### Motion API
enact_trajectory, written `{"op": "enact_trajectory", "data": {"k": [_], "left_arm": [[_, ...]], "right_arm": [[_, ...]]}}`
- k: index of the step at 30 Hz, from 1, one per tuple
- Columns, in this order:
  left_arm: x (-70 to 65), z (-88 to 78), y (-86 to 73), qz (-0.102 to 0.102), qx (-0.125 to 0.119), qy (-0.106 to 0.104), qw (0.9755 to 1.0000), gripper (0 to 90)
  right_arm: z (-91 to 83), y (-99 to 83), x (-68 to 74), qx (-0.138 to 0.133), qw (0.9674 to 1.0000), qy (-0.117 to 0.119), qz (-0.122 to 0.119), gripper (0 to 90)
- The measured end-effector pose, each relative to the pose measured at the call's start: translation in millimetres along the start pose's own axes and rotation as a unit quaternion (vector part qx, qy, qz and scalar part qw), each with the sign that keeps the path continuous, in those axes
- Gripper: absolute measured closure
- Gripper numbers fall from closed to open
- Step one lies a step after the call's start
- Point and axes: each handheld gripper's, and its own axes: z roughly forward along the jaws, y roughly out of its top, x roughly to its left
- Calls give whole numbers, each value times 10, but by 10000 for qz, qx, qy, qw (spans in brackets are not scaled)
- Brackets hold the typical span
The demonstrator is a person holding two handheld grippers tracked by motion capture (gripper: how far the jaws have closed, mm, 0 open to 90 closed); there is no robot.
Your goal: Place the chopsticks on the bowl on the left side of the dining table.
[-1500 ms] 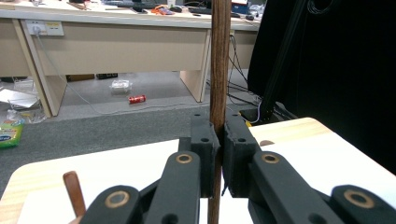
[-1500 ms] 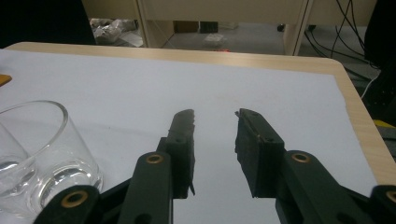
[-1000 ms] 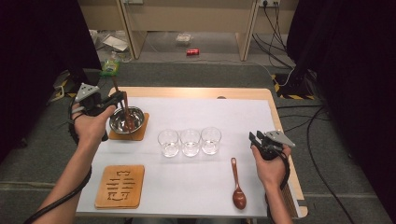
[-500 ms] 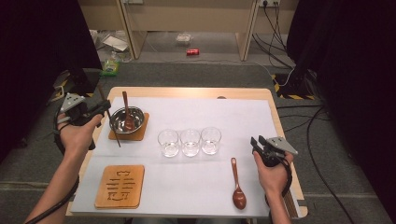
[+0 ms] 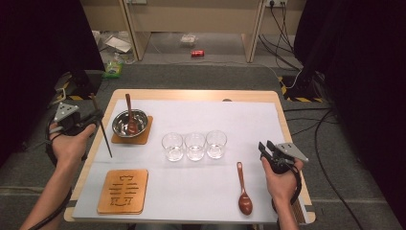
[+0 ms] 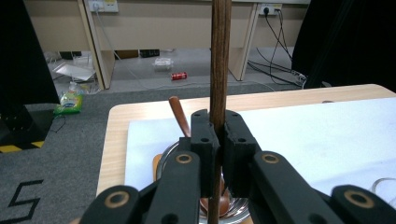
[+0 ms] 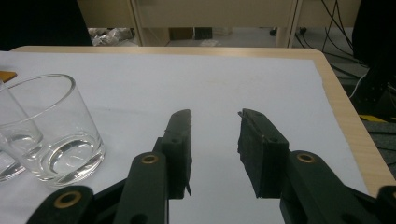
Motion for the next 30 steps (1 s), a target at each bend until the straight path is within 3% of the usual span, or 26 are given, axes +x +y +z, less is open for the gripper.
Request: {"op": "enact_trajectory", "data": {"k": [9, 20, 30], "left_arm": [[46, 161, -52, 43, 339, 58, 9994, 839], [135, 623, -89, -180, 670, 253, 9973, 839], [202, 1143, -118, -397, 1290, 491, 9896, 839]], "right_arm": [[-13, -28, 10, 10, 10000, 16, -13, 641], [-44, -52, 16, -34, 9999, 5, -99, 637], [-13, -64, 40, -7, 9998, 39, -171, 636]]}}
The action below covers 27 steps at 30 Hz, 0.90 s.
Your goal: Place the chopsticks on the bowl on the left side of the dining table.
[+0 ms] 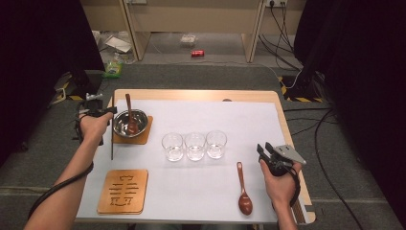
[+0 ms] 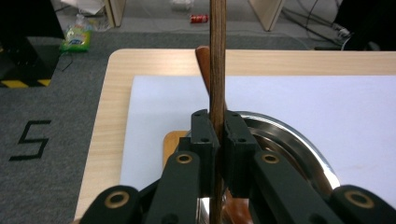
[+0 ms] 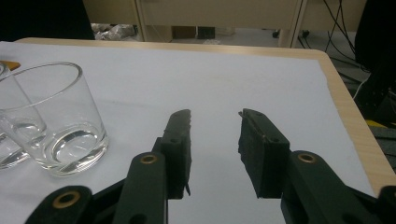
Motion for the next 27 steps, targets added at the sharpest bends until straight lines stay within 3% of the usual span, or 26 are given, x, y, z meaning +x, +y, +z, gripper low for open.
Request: {"op": "enact_trajectory", "data": {"k": [8, 27], "left_arm": [[-7, 241, 33, -1, 461, 87, 9989, 838], [-49, 459, -132, -122, 892, 182, 9958, 832]], "right_arm": [[7, -2, 4, 7, 10000, 2, -46, 636], [1, -7, 3, 6, 10000, 7, -60, 635]]}}
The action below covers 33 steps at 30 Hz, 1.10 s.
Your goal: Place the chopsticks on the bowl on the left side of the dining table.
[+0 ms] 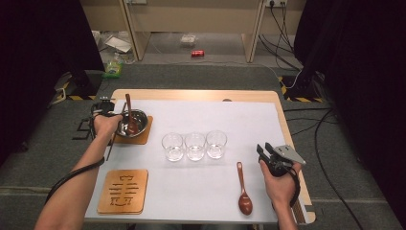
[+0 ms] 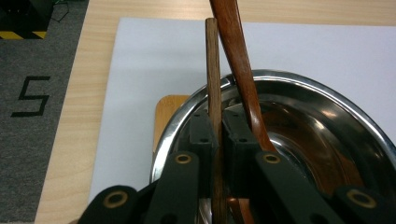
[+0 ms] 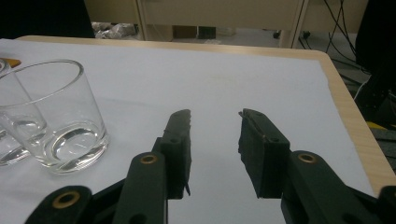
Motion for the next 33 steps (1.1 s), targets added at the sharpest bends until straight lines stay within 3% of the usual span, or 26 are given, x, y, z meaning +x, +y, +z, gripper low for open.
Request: {"op": "enact_trajectory", "data": {"k": [11, 15, 22, 26, 33], "left_arm": [[7, 20, -9, -33, 113, -16, 9999, 816], [-2, -12, 0, 21, 44, -3, 10000, 756], [-4, -216, 13, 254, -174, -2, 9995, 703], [-8, -380, -58, 412, -271, -54, 9988, 703], [-20, -506, -109, 440, -228, -181, 9986, 719]], "right_arm": [[-2, -1, -6, -16, 10000, -6, -2, 635], [-4, -2, 3, -10, 10000, 16, 12, 634], [-20, 7, 1, -32, 10000, 9, 6, 634], [-36, 6, 7, -36, 10000, 19, 31, 634], [-46, 5, 16, -28, 10000, 3, 36, 633]]}}
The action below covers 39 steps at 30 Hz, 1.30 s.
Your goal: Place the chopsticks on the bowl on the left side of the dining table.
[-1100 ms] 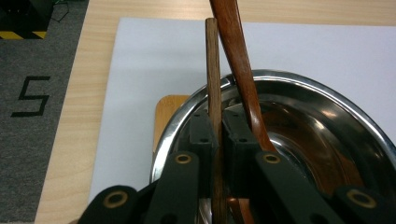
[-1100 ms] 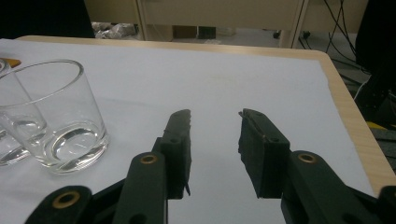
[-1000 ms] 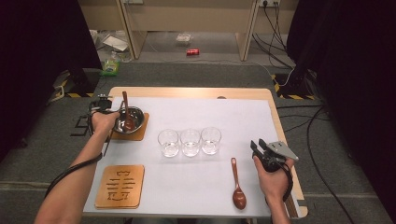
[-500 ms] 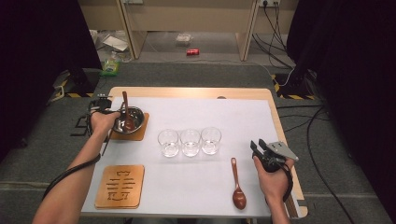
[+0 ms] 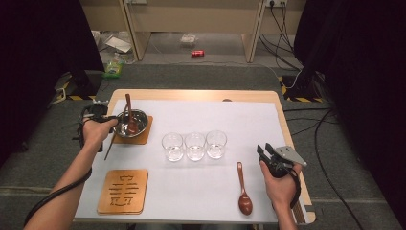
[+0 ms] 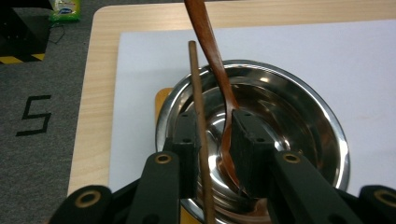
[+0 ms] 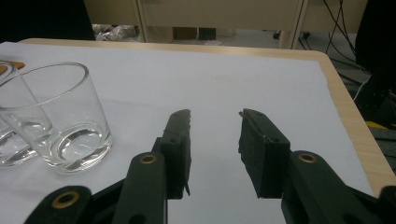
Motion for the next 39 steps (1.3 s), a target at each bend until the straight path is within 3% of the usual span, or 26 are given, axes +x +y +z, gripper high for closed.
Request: {"op": "enact_trajectory", "data": {"k": [12, 27, 39], "left_arm": [[9, 77, -60, 4, 351, 148, 9993, 742], [-3, 161, -114, -69, 477, 207, 9986, 784], [-54, 187, -97, -284, 508, 364, 9976, 838]], "right_arm": [[-37, -5, -32, 21, 10000, -16, 30, 633], [-18, -19, -24, 49, 10000, 18, 2, 636], [-20, -24, -19, 58, 10000, 20, 11, 637]]}}
